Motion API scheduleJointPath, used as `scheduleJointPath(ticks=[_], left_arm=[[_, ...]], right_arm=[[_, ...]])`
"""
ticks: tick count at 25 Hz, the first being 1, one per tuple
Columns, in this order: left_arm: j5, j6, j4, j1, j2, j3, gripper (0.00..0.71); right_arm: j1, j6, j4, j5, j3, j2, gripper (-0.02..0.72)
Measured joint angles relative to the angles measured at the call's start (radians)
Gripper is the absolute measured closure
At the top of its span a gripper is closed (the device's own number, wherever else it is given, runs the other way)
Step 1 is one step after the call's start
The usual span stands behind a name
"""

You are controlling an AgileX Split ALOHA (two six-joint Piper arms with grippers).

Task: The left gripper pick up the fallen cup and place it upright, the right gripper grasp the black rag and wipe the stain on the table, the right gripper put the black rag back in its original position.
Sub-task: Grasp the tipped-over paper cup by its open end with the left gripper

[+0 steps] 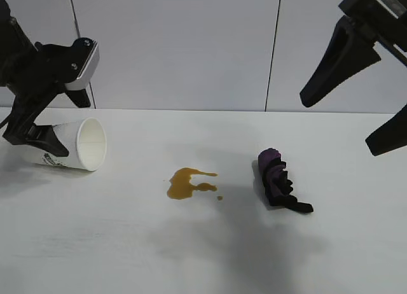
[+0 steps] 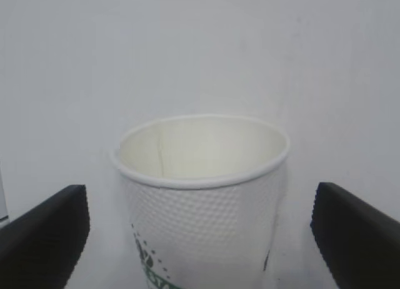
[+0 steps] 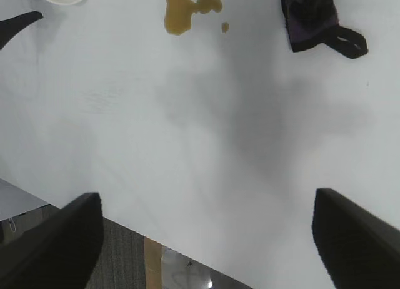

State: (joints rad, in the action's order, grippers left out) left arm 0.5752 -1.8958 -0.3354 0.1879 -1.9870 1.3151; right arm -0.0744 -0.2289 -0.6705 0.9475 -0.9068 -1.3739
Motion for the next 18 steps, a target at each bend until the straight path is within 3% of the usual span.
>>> scheduleJointPath(ticks=[7,18], left_arm=[[-0.057,-0.016,0.0,0.001,-0.025,0.0,0.017],[-0.078,0.136,0.071,0.004,-0.074,0.0,0.017]], right_arm=[[0.0,0.0,0.0,0.0,0.0,0.0,0.075],[0.0,0.0,0.0,-0.001,0.0,0.0,0.075]])
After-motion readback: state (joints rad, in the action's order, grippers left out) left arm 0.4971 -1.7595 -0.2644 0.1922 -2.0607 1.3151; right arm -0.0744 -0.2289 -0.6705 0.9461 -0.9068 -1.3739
